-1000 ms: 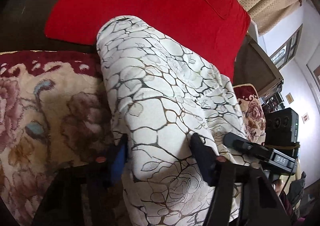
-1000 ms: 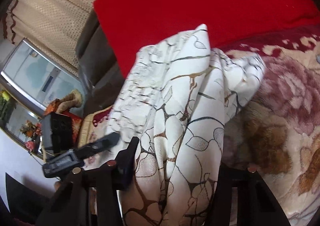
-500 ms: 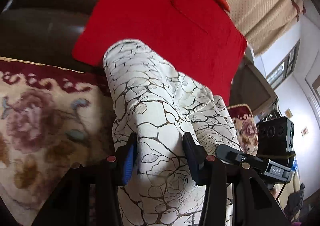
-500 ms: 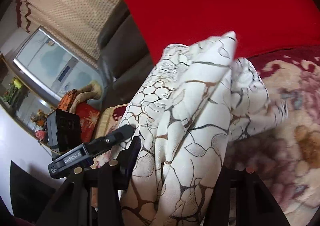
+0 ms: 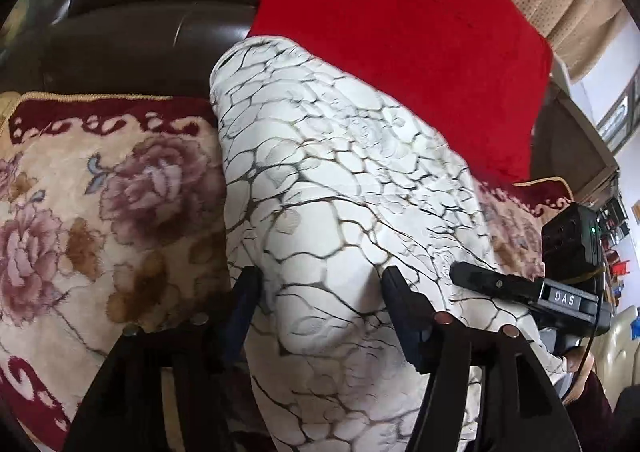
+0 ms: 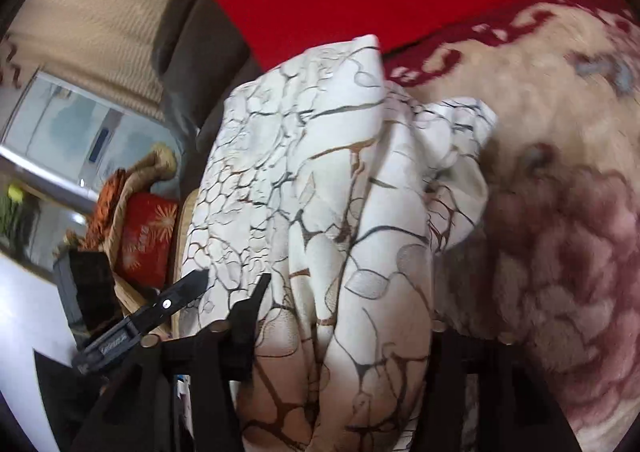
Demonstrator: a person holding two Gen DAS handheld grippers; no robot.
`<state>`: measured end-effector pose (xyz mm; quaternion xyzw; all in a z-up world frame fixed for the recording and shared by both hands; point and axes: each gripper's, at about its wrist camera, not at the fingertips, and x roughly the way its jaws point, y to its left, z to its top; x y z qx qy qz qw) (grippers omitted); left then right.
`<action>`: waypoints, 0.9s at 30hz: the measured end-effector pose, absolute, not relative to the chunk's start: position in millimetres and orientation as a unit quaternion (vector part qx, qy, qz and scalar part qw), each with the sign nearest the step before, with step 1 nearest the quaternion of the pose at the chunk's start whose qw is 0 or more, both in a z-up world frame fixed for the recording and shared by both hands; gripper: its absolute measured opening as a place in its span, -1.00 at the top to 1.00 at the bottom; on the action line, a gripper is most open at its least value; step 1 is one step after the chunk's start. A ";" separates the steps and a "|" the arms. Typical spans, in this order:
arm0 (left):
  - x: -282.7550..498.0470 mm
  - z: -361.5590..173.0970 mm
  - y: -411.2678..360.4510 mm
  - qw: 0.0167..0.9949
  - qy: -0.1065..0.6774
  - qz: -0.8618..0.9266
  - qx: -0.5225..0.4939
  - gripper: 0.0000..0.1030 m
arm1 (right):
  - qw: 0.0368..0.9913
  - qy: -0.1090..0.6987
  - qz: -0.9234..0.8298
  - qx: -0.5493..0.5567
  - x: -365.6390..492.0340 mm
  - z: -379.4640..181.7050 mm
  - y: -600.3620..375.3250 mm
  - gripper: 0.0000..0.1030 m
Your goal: Fold large clothes
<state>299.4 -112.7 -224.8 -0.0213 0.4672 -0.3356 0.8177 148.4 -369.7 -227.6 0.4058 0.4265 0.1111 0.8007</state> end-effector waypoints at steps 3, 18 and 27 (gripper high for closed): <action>290.3 -213.5 -108.2 0.829 0.458 -0.322 -0.016 -0.32 | 0.815 0.429 0.092 0.379 136.5 -207.3 -371.0 -0.25; 232.2 -238.2 -84.5 0.867 0.453 -0.189 0.086 -0.60 | 0.868 0.429 0.064 0.241 88.2 -156.9 -300.6 -0.22; 183.2 -152.7 -62.1 0.918 0.359 -0.143 0.092 -0.61 | 0.858 0.440 0.038 0.261 72.0 -150.6 -305.0 -0.23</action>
